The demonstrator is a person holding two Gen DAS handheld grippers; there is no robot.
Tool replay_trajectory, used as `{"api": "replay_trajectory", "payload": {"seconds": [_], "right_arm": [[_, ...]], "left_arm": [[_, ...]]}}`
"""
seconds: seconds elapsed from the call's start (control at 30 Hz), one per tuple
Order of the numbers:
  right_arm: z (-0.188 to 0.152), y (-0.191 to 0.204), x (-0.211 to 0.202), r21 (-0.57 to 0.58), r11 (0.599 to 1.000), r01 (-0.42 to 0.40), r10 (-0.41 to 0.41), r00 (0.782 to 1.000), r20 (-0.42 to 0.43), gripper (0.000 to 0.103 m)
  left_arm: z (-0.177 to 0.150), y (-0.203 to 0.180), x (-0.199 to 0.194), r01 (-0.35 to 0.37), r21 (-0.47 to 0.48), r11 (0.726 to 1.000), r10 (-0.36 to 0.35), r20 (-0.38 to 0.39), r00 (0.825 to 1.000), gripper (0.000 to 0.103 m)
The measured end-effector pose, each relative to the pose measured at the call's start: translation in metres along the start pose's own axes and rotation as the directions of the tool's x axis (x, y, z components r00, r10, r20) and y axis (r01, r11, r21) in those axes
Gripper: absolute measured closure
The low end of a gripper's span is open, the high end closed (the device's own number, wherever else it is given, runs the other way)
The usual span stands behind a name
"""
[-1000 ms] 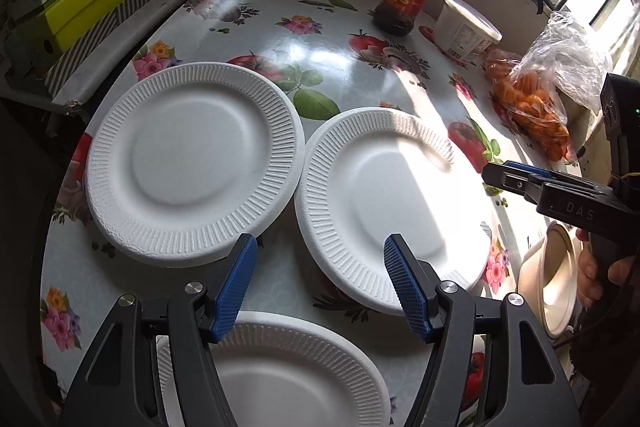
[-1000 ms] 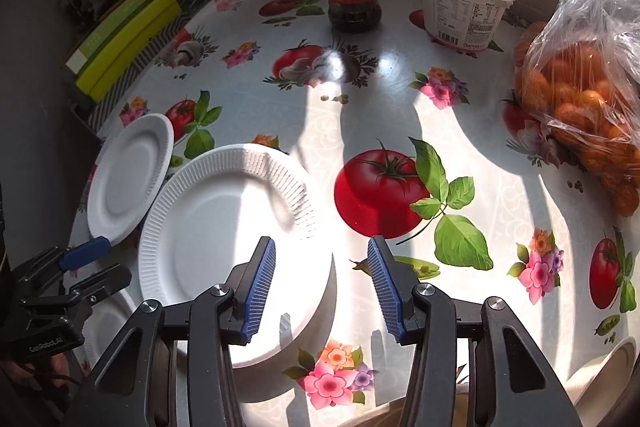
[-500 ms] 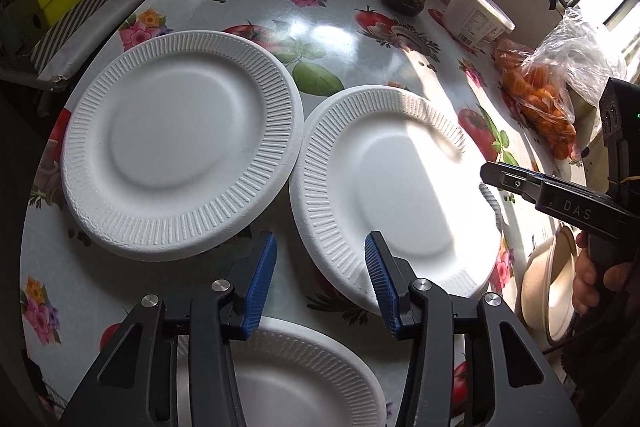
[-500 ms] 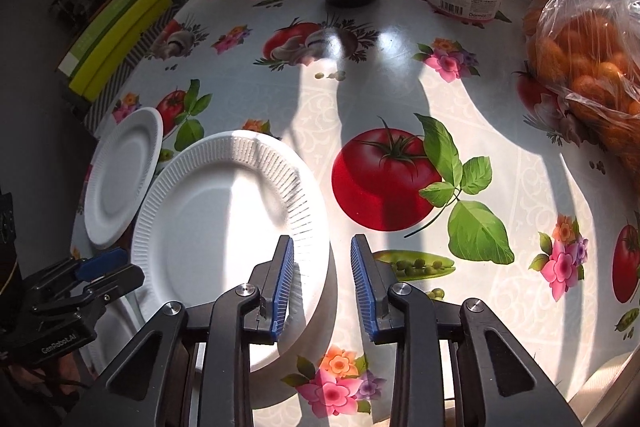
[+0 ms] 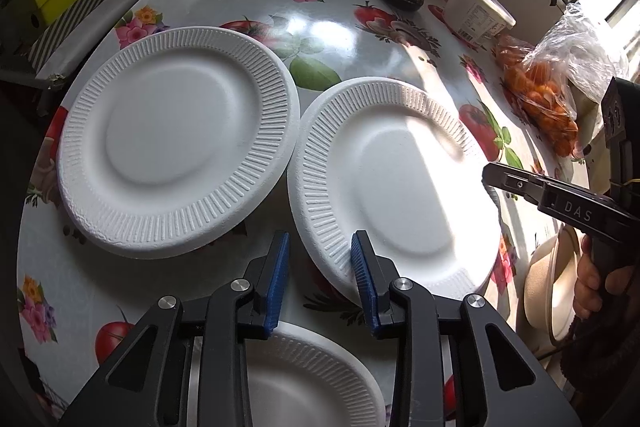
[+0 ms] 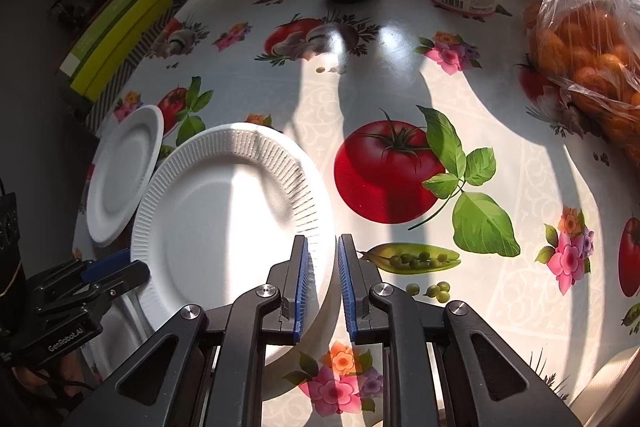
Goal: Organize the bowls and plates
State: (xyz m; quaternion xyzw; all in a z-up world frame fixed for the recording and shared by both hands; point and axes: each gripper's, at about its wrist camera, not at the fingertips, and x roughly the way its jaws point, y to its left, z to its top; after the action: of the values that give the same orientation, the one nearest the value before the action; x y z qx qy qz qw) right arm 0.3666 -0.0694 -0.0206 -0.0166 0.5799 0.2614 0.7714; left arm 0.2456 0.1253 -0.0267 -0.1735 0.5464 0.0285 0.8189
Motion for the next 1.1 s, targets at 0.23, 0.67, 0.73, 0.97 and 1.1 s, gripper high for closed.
{"api": "replay_trajectory", "payload": {"seconds": [0.23, 0.67, 0.73, 0.97, 1.1], "right_arm": [[0.000, 0.001, 0.000, 0.002, 1.000, -0.003, 0.003, 1.000, 0.002, 0.090], [-0.003, 0.001, -0.003, 0.008, 1.000, -0.003, 0.003, 1.000, 0.006, 0.090], [-0.004, 0.000, -0.005, 0.011, 1.000, -0.005, 0.005, 1.000, 0.008, 0.090], [-0.011, 0.000, -0.014, 0.010, 1.000, 0.001, -0.002, 1.000, 0.027, 0.090], [-0.014, 0.000, -0.020, 0.012, 1.000, -0.002, 0.001, 0.999, 0.038, 0.090]], "left_arm": [[0.000, -0.001, 0.000, 0.001, 0.000, 1.000, -0.001, 0.002, 1.000, 0.073], [0.001, 0.000, 0.000, 0.003, -0.006, 1.000, -0.003, 0.007, 1.000, 0.077], [0.000, 0.000, -0.001, 0.006, -0.007, 1.000, -0.006, 0.008, 1.000, 0.077], [-0.003, -0.003, -0.008, 0.005, 0.008, 1.000, -0.005, 0.024, 1.000, 0.077], [-0.006, -0.004, -0.014, 0.012, 0.015, 1.000, -0.013, 0.037, 0.999, 0.077]]}}
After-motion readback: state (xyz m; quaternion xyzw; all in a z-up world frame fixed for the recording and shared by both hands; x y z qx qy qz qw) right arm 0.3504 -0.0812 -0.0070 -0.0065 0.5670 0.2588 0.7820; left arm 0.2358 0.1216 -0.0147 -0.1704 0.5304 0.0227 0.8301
